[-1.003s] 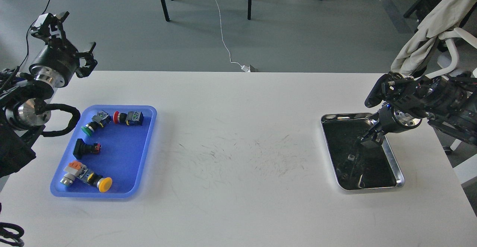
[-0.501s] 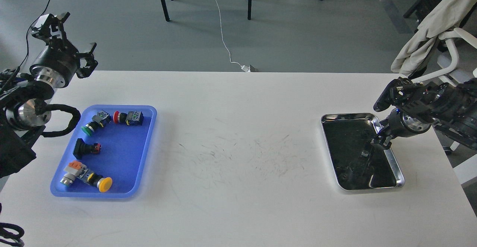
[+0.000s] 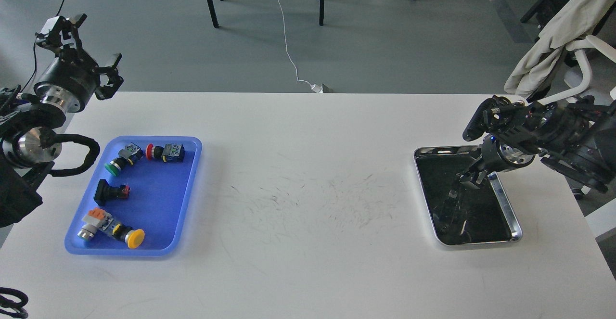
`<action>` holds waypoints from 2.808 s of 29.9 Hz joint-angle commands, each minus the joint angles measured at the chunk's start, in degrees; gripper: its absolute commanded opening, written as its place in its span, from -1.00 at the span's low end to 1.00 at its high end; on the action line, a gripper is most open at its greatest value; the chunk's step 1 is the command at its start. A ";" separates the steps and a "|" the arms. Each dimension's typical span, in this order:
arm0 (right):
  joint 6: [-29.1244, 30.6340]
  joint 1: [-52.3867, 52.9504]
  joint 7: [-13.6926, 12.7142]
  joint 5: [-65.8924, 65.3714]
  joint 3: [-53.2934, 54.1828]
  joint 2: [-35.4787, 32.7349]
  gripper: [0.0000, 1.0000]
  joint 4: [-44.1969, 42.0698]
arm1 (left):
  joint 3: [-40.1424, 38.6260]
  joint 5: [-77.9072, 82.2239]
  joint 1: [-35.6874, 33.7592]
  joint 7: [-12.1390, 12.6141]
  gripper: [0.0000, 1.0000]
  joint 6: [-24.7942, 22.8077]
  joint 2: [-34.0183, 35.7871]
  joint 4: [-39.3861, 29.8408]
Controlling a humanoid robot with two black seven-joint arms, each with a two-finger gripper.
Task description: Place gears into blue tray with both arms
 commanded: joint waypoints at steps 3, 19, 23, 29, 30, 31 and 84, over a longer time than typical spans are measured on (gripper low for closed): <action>-0.09 -1.35 -0.01 0.00 0.08 -0.31 0.31 -2.30 | 0.05 -0.01 0.09 0.01 0.97 0.00 -0.15 0.02; -0.09 -1.71 -0.01 6.32 -0.27 0.30 0.08 -2.48 | 0.23 0.08 0.00 0.01 0.97 0.00 1.08 -0.07; 0.08 -1.62 -0.01 6.24 -0.62 0.30 -0.09 -2.48 | 0.23 0.08 0.00 0.01 0.97 0.00 1.08 -0.07; 0.26 -1.00 -0.01 6.15 -2.81 0.39 -0.23 -2.30 | 0.23 0.08 0.09 0.01 0.97 0.00 0.99 -0.07; 0.35 -0.92 -0.01 6.06 -2.99 0.48 -0.21 -2.13 | 0.23 0.08 0.00 0.10 0.97 0.00 0.99 -0.07; 0.43 -0.91 -0.01 6.06 -3.08 0.57 -0.21 -2.30 | 0.23 0.08 0.09 0.10 0.97 0.00 0.99 -0.07; -3.25 10.51 -0.01 6.85 1.31 8.56 -0.97 -1.69 | 0.23 0.08 0.88 0.10 0.97 -0.09 1.96 -0.07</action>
